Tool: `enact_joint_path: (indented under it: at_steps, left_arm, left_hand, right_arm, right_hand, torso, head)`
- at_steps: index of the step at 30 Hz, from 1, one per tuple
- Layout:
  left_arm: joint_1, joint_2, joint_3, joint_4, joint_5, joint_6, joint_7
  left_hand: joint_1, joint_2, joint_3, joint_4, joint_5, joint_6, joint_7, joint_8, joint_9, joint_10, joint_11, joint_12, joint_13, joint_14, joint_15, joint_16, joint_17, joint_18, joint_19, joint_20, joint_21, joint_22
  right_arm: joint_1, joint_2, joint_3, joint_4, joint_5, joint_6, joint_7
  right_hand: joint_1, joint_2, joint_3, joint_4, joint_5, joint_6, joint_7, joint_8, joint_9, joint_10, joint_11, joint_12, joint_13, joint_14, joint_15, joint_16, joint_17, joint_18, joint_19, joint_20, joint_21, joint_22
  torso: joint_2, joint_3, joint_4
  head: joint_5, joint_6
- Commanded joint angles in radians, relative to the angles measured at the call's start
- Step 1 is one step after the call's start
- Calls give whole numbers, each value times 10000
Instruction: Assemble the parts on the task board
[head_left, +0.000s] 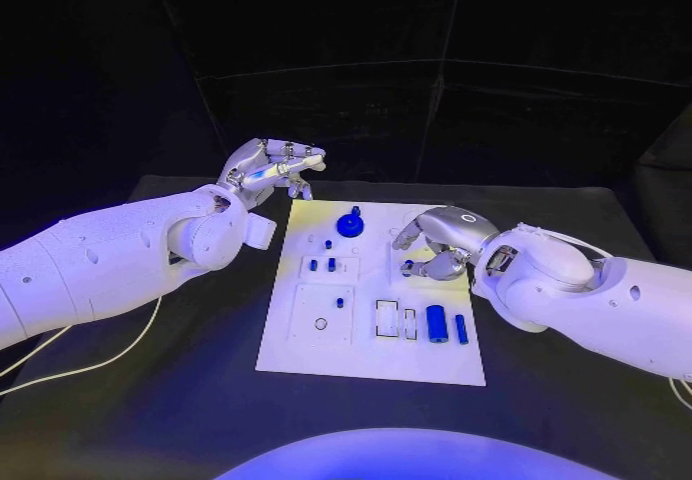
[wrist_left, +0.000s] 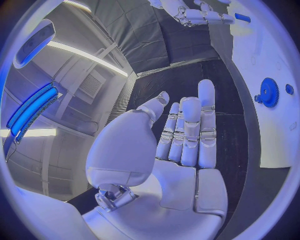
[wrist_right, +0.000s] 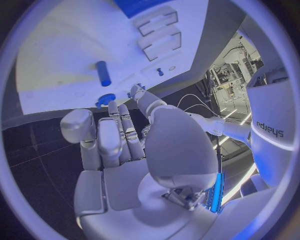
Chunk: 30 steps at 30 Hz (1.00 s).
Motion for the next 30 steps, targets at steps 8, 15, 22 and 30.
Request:
enact_joint_path:
  at_steps: [8, 15, 22, 30]
  left_arm:
    - [10, 35, -1, -30, 40, 182, 8]
    - [8, 45, -5, -48, 40, 205, -3]
    - [3, 50, -7, -73, 40, 217, -5]
    - [-3, 59, -8, -95, 40, 236, -15]
  left_hand:
    - [97, 3, -65, -13, -18, -92, -5, 58, 0, -71, -29, 61, 19, -87, 23, -31, -15, 127, -25, 15, -47, -18]
    - [122, 15, -69, -23, -18, -97, -5, 68, 2, -79, -29, 73, 21, -100, 24, -35, -32, 128, -25, 17, -54, -22]
    - [124, 16, -69, -24, -18, -97, -5, 69, 2, -80, -29, 74, 21, -101, 24, -36, -33, 128, -25, 17, -55, -23]
    - [143, 26, -71, -31, -18, -101, -5, 76, 4, -86, -28, 83, 23, -106, 24, -34, -37, 128, -24, 19, -60, -26]
  right_arm:
    - [138, -76, 25, -489, -185, 962, -546]
    - [145, 113, 23, -687, -327, 1496, -465]
    - [140, 282, 16, -693, -328, 1894, -280]
    - [135, 414, 11, -680, -265, 2019, -136]
  right_hand:
    - [368, 114, -909, 87, -69, -122, -256, 30, 0, -499, 32, 175, 1, 54, -51, -42, -127, -33, -42, -25, -155, -179]
    - [526, 290, -1104, 124, -40, -83, -247, 51, 10, -408, 33, 364, 23, 52, -46, -49, -172, -31, -37, -18, -178, -207]
    - [672, 482, -1177, 133, 11, 4, -242, 68, 16, -7, -57, 662, 28, 56, -112, -49, -208, -25, -21, -65, -190, -218]
    - [851, 727, -923, 117, 47, 164, -205, 91, 21, 575, -198, 833, -14, 82, -231, -4, -164, -35, 32, -167, -160, -160]
  torso:
    - [19, 5, 33]
    - [12, -10, 35]
    - [8, 3, 23]
    - [8, -2, 20]
  head:
    - [-88, 52]
    - [-67, 14]
    - [-42, -8]
    - [-51, -19]
